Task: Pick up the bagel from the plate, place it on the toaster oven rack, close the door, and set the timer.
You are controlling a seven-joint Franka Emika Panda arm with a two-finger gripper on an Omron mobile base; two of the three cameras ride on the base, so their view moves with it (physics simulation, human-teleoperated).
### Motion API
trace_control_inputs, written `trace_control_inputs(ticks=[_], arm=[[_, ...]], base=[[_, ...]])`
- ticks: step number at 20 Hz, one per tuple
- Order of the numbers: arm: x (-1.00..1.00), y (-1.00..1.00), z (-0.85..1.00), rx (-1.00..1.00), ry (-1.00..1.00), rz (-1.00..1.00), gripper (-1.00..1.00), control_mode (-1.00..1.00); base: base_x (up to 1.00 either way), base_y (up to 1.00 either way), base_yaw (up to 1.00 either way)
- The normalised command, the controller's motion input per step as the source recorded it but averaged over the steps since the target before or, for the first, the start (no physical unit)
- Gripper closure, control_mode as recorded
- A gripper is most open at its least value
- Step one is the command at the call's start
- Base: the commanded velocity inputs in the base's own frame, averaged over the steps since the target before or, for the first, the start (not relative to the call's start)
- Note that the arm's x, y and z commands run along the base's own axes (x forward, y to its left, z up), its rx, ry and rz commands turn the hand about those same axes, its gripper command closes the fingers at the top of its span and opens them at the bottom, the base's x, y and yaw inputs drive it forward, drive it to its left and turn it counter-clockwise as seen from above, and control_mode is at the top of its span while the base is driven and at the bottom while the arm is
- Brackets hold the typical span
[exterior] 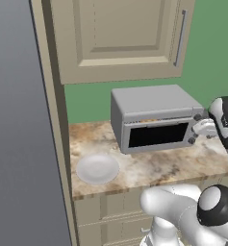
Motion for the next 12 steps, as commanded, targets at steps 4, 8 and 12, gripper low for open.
trace_control_inputs(ticks=[4, 8, 12], arm=[[0.0, -0.17, -0.67, -0.19, 0.0, 0.03, -1.0, -1.0], [0.04, -0.08, -0.67, -0.09, 0.0, 0.0, -1.0, -1.0], [0.21, -0.03, -0.47, -0.04, 0.0, 0.0, -1.0, -1.0]], base=[[0.0, 0.0, 0.0], [0.0, 0.0, 0.0], [0.0, 0.0, 0.0]])
